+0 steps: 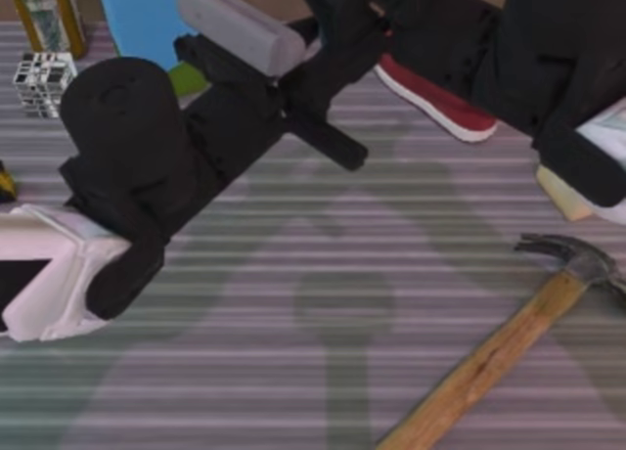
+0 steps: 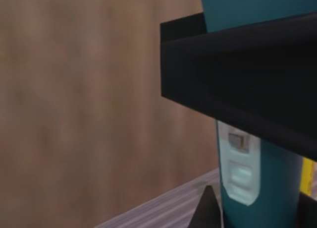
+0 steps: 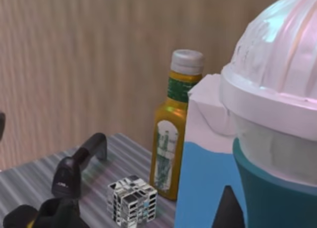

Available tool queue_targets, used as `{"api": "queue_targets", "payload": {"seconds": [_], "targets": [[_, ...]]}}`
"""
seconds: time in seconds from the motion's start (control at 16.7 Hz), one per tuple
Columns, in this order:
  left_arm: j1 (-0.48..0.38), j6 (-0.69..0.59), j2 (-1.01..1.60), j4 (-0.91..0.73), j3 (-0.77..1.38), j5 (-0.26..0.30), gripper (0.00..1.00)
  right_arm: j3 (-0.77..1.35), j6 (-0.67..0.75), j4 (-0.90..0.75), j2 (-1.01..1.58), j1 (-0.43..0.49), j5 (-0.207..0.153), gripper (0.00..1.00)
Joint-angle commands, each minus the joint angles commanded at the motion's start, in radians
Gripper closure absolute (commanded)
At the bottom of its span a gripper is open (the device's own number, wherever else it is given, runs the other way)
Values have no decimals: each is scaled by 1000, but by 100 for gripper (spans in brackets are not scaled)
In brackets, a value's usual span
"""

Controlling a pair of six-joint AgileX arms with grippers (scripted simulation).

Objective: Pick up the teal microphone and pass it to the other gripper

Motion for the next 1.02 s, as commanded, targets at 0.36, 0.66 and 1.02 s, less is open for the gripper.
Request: {"api": "queue_targets", "payload": {"seconds": [0.36, 0.66, 1.02], "targets": [[0, 0, 0, 0, 0, 0, 92, 0, 0, 0, 0, 0, 0, 100], [0, 0, 0, 0, 0, 0, 55, 0, 0, 0, 0, 0, 0, 100], [0, 0, 0, 0, 0, 0, 10, 0, 0, 0, 0, 0, 0, 100]]}}
